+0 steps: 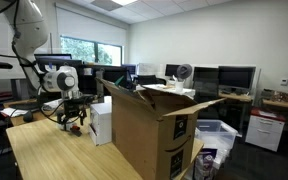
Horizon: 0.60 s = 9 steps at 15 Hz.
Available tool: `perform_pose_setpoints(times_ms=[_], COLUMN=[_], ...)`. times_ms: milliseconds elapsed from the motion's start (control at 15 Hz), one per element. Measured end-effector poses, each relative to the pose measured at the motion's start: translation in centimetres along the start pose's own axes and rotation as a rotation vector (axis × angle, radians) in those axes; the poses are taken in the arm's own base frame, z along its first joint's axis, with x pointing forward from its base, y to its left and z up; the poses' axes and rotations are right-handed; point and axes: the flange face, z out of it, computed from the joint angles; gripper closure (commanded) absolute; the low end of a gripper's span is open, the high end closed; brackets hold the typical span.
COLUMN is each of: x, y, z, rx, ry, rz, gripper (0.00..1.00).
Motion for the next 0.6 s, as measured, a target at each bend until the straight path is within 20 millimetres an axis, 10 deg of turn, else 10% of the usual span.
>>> perform_pose_setpoints(times_ms=[600], x=[0.41], y=[-0.17], z=[0.06], rx=[-0.008], ry=[-0.012], rz=[-0.010], gripper=[0.67])
